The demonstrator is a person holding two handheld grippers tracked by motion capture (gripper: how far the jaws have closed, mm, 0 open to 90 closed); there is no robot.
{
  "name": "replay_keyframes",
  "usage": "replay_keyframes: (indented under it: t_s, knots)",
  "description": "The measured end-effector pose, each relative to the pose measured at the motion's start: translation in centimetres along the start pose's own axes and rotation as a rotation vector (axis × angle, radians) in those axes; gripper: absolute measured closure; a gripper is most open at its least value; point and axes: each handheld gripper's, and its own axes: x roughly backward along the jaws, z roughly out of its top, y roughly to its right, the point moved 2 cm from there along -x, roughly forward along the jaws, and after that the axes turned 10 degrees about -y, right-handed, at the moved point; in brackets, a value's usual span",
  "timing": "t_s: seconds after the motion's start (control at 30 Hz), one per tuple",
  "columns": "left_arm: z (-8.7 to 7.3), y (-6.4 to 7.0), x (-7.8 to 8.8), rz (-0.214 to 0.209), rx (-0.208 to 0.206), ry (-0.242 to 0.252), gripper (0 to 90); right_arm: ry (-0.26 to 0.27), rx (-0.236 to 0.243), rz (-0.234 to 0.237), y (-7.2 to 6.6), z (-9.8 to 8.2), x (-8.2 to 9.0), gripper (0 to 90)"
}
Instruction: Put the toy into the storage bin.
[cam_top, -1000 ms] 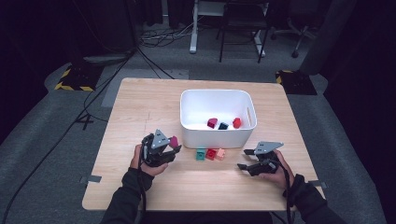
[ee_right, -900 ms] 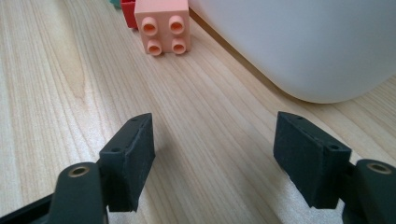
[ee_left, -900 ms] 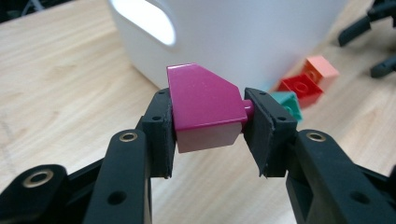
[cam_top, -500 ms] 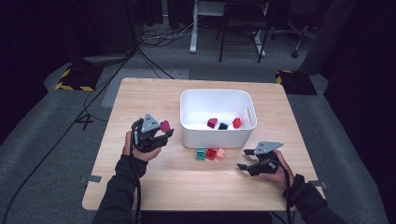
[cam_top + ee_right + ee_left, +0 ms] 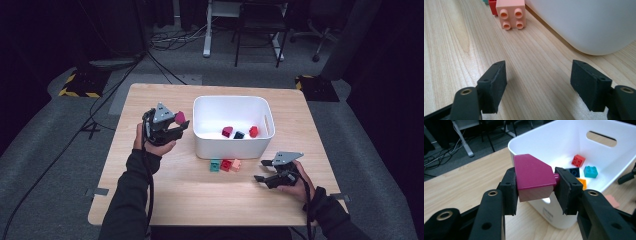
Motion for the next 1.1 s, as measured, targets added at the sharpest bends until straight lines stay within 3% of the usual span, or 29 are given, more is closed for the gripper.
replay_keyframes:
  t_s: [0.17, 0.6, 1.1]
  knots:
    - [1.5, 0.2, -0.4, 0.002, -0.015, 0.005, 56.5, -0.003, -0.005, 0.000, 0.0, 0.0, 0.0, 29.4]
    - [4.3, 2.0, -2.6, -0.051, -0.034, 0.027, 56.5, -0.003, -0.005, 0.000, 0.0, 0.0, 0.0, 29.4]
    - [7.3, 5.5, -7.1, -0.102, -0.058, -0.011, 56.4, 0.002, 0.007, 0.000, 0.0, 0.0, 0.0, 29.3]
